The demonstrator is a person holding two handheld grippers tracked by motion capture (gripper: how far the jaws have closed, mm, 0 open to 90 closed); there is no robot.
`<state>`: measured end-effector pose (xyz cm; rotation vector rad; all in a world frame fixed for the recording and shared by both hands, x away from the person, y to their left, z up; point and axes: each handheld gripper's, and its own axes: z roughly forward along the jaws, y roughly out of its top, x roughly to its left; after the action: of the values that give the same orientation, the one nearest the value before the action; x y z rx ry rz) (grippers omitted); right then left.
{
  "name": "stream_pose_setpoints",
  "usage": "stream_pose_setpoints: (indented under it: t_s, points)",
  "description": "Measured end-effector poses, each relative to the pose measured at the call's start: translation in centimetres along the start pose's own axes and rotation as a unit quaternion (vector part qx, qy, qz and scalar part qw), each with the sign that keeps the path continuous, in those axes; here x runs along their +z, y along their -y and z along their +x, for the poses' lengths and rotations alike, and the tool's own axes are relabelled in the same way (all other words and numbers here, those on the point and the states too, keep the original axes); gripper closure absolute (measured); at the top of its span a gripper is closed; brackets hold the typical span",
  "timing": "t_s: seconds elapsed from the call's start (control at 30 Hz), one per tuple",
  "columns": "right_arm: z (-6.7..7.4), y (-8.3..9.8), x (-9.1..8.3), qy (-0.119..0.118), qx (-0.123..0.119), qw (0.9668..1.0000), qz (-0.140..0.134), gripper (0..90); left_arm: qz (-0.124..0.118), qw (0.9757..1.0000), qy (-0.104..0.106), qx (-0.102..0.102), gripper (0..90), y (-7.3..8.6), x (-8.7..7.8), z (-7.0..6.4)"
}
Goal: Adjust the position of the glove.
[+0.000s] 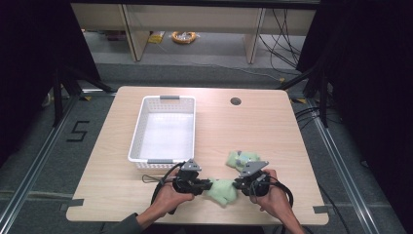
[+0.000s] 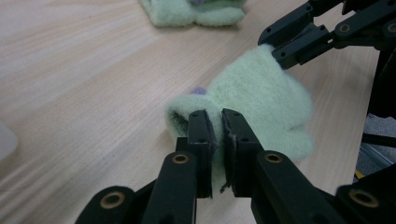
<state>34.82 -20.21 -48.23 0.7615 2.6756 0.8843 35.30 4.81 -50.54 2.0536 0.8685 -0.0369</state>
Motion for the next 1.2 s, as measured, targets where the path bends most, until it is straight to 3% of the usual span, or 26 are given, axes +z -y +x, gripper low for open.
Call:
stream_pose_setpoints:
  t_s: [0.03, 0.17, 0.3, 0.4, 0.47, 0.5, 0.57, 0.7, 0.77, 0.9, 1.03, 1.2]
  points:
    - [-0.1, 0.0, -0.2, 0.003, 0.007, 0.9999, 0.012, 79.0, 0.0, 1.0, 0.001, -0.003, 81.8, 0.1, 0.0, -0.1]
    - [-0.4, 0.2, 0.1, 0.004, 0.021, 0.9998, 0.005, 74.6, -0.002, 1.0, -0.003, -0.005, 78.6, 0.3, -0.2, -0.1]
    - [-0.7, 0.5, 0.4, 0.011, 0.006, 0.9999, 0.0, 70.2, -0.004, 0.9998, -0.001, -0.018, 72.8, 0.6, -0.3, 0.0]
    - [-0.8, 0.5, 0.0, 0.012, 0.017, 0.9998, 0.006, 65.7, 0.004, 0.9999, -0.004, -0.016, 69.0, 0.7, -0.5, -0.1]
    - [-0.9, 0.6, -0.1, 0.013, 0.019, 0.9997, 0.002, 62.0, -0.001, 0.9998, -0.008, -0.021, 59.6, 0.8, -0.6, -0.2]
    - [-0.8, 0.6, -0.1, 0.014, 0.026, 0.9996, -0.004, 59.5, 0.001, 0.9997, -0.015, -0.021, 59.6, 0.8, -0.8, -0.1]
    - [-1.0, 0.7, -0.6, 0.014, 0.008, 0.9998, -0.012, 56.8, -0.005, 0.9994, -0.021, -0.027, 55.4, 0.7, -1.1, 0.0]
    - [-1.8, 0.8, -2.3, 0.031, 0.032, 0.9985, -0.031, 53.0, -0.013, 0.999, -0.025, -0.034, 49.2, 0.7, -1.7, 0.3]
    - [-2.8, 0.9, -3.4, 0.052, 0.046, 0.9968, -0.04, 51.9, -0.018, 0.9988, -0.024, -0.04, 44.7, 0.9, -2.2, 0.1]
    - [-4.1, 0.8, -3.9, 0.075, 0.071, 0.9934, -0.049, 51.0, -0.024, 0.999, -0.02, -0.031, 39.1, 1.1, -2.9, -0.2]
    - [-4.7, 0.7, -3.7, 0.08, 0.08, 0.9924, -0.048, 50.5, -0.023, 0.9992, -0.026, -0.022, 37.3, 1.3, -3.3, -0.6]
    - [-5.7, 0.2, -3.0, 0.092, 0.085, 0.9911, -0.045, 50.7, -0.023, 0.9993, -0.017, -0.024, 30.8, 1.8, -3.7, -0.9]
